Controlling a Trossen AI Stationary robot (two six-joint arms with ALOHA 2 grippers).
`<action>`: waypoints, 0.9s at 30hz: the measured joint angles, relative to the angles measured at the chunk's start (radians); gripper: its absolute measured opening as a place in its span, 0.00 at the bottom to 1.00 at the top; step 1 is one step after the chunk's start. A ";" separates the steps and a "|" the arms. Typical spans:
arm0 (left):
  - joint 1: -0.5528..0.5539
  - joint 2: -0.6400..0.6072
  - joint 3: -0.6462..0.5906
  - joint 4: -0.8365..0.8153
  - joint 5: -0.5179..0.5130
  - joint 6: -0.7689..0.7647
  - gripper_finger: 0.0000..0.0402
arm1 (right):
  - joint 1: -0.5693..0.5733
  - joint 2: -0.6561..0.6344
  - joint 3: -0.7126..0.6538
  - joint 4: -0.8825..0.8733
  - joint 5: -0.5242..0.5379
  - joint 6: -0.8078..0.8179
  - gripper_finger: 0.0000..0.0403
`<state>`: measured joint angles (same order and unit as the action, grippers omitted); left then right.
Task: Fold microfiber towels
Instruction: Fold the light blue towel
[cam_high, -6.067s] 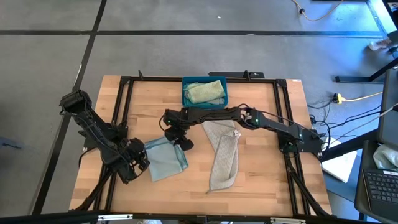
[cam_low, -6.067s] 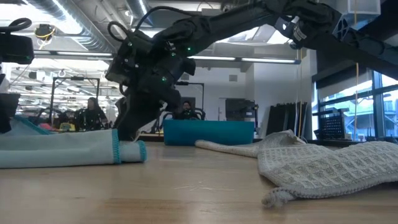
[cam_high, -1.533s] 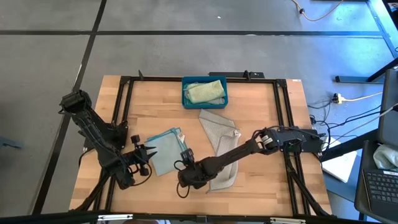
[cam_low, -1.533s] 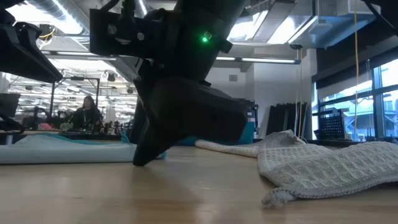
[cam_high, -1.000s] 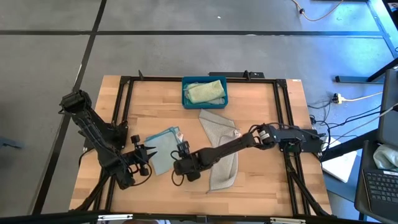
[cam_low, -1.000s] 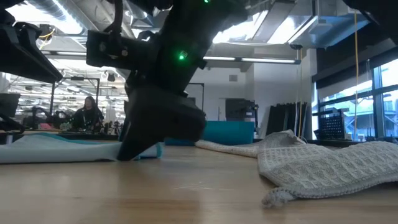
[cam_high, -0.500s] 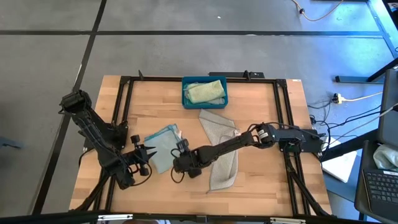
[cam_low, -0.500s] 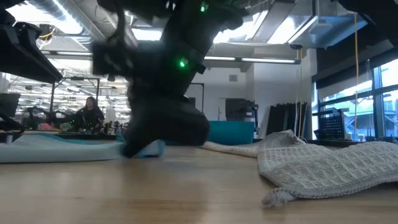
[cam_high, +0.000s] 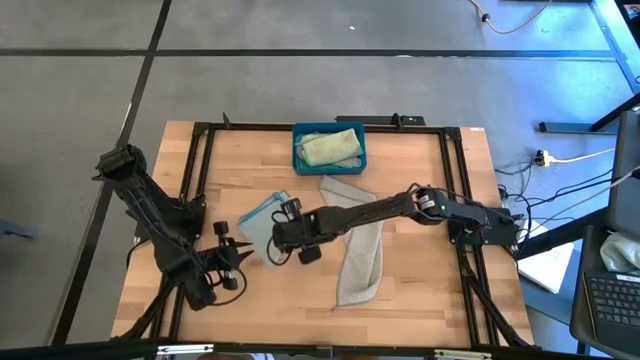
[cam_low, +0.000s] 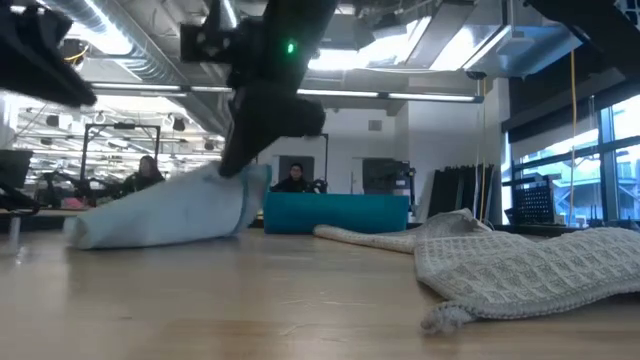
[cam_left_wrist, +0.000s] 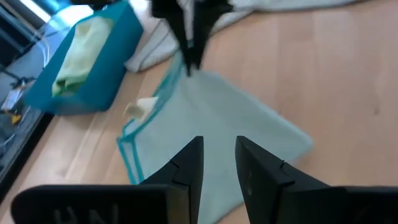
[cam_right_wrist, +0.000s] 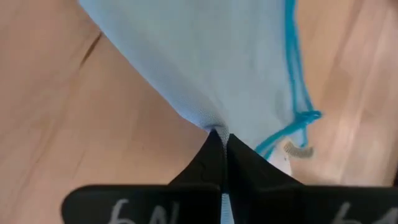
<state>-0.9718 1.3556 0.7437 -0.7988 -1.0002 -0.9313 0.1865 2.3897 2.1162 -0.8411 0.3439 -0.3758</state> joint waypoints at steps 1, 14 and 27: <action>0.000 0.000 0.014 0.001 -0.001 0.021 0.21 | -0.006 -0.010 0.002 -0.005 0.001 0.001 0.01; 0.040 -0.001 -0.002 0.288 0.145 0.198 0.21 | -0.033 -0.039 -0.062 -0.069 -0.317 0.170 0.01; 0.035 -0.001 0.029 0.376 0.233 0.417 0.21 | 0.048 -0.038 -0.071 -0.067 -0.621 0.196 0.04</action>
<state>-0.9363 1.3548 0.7729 -0.4229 -0.7670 -0.5139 0.2344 2.3520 2.0447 -0.9079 -0.2776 -0.1797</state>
